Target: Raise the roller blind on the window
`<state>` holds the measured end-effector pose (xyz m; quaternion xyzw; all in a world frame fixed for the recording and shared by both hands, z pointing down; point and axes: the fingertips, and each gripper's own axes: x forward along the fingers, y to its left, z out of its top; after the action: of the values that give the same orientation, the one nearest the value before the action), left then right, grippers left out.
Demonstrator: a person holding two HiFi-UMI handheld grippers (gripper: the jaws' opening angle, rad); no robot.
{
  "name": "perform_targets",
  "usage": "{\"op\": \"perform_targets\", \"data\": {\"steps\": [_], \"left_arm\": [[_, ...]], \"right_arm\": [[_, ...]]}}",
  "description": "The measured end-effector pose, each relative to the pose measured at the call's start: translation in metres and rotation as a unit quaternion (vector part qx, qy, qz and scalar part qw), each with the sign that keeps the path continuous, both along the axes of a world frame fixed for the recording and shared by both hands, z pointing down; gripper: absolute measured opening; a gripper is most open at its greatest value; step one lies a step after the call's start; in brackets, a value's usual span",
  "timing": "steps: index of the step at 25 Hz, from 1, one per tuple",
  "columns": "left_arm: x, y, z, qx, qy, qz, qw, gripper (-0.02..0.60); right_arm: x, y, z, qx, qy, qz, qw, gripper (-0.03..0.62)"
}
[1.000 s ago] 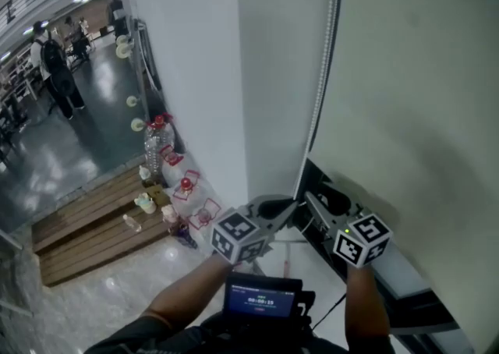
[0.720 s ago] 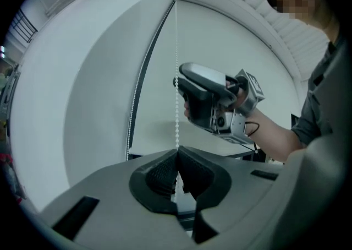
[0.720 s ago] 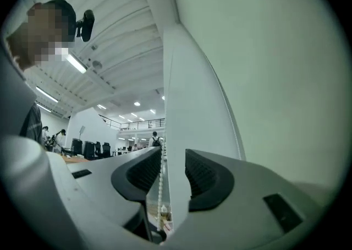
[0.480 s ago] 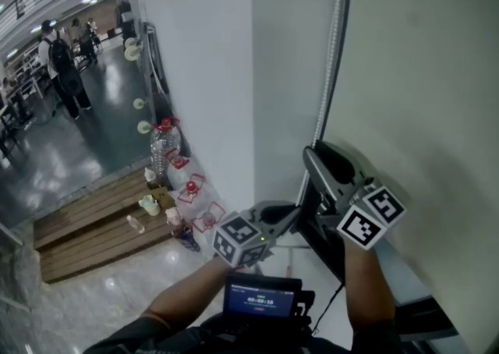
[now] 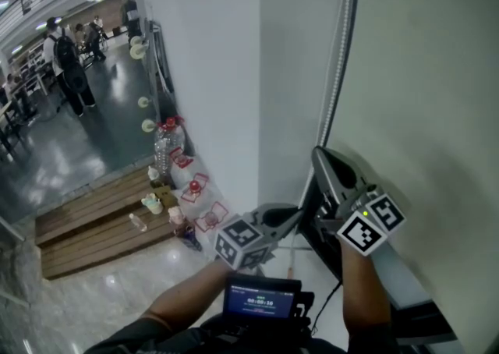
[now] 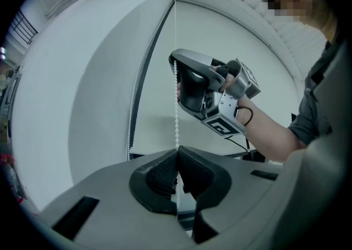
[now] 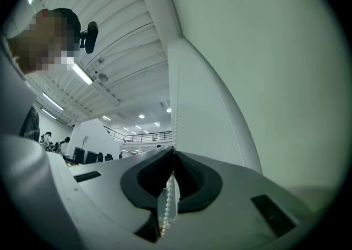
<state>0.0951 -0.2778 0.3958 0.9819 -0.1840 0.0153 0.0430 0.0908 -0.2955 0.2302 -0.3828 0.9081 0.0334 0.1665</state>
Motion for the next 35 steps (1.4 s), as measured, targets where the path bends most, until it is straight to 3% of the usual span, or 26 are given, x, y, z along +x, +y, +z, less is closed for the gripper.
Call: {"op": "perform_targets", "data": {"steps": [20, 27, 31, 35], "left_arm": [[0.010, 0.000, 0.040, -0.028, -0.022, -0.009, 0.9993, -0.002], [0.000, -0.010, 0.039, -0.029, -0.047, -0.030, 0.9980, 0.000], [-0.019, -0.010, 0.034, -0.040, -0.054, -0.036, 0.9971, 0.077], [-0.040, -0.014, -0.012, -0.038, -0.022, -0.069, 0.9966, 0.097]], "right_arm": [[0.008, 0.002, 0.040, -0.018, 0.021, 0.020, 0.999, 0.009], [0.009, -0.002, 0.044, -0.020, 0.059, 0.041, 0.997, 0.006], [0.011, -0.004, 0.047, -0.023, 0.078, 0.048, 0.996, 0.005], [0.012, -0.006, 0.046, -0.028, 0.078, 0.044, 0.996, 0.005]]}}
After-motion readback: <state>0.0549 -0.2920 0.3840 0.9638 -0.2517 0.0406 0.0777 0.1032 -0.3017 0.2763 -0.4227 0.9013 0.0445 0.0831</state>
